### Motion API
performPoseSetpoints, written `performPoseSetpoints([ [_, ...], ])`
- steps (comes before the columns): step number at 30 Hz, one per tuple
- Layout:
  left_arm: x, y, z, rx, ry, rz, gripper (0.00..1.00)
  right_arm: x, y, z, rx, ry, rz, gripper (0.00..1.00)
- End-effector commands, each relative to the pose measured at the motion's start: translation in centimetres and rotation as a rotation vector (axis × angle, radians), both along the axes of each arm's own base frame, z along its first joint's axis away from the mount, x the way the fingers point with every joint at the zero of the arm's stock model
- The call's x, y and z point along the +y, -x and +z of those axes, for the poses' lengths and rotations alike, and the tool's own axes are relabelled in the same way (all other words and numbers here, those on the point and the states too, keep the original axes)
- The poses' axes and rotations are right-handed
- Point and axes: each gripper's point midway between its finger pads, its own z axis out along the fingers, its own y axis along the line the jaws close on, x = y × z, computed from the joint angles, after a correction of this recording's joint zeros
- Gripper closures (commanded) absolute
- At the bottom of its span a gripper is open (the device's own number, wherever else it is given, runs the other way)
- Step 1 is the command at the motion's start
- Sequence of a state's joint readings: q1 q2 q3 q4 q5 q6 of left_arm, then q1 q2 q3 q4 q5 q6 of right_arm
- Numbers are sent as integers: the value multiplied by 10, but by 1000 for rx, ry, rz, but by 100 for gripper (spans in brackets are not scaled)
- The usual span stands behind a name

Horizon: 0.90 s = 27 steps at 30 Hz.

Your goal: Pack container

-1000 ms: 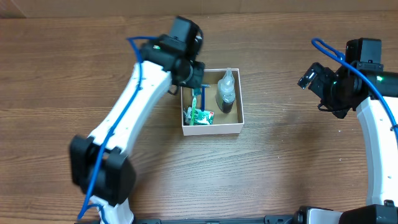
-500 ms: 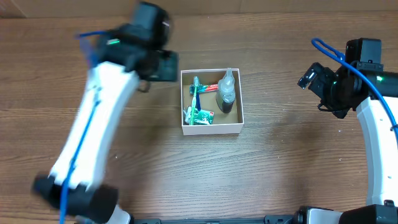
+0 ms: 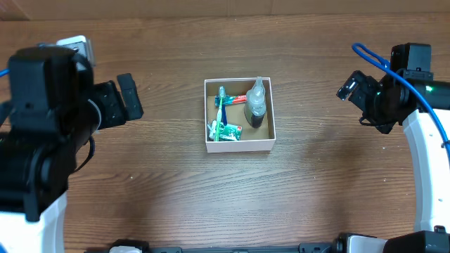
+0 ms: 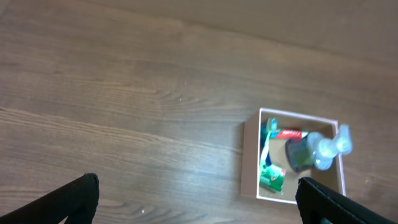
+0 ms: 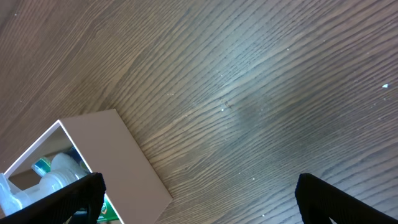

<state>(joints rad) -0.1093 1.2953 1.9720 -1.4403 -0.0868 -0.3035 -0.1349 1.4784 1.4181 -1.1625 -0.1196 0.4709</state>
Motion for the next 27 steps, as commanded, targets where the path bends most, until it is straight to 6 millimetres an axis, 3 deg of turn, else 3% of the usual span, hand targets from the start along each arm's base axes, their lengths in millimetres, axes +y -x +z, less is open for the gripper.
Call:
performPoseSetpoints([
  [1, 1, 3, 5, -16, 30, 24, 0, 9, 3, 20, -64, 11, 22, 0],
  [5, 0, 1, 3, -9, 30, 23, 0, 34, 23, 67, -217, 21, 94, 0],
  [10, 0, -1, 1, 0, 29, 23, 0, 53, 63, 127, -433, 25, 156, 0],
  [13, 0, -1, 1, 1, 28, 23, 0, 39, 94, 158, -567, 102, 111, 0],
  [15, 0, -1, 1, 1, 28, 23, 0, 24, 108, 165, -618, 165, 54, 0],
  [18, 0, -1, 1, 1, 28, 23, 0, 8, 119, 158, -688, 236, -20, 0],
  [20, 0, -1, 1, 1, 28, 23, 0, 5, 119, 141, -739, 248, -34, 0],
  [27, 0, -1, 1, 1, 28, 23, 0, 14, 121, 35, -753, 201, -6, 0],
])
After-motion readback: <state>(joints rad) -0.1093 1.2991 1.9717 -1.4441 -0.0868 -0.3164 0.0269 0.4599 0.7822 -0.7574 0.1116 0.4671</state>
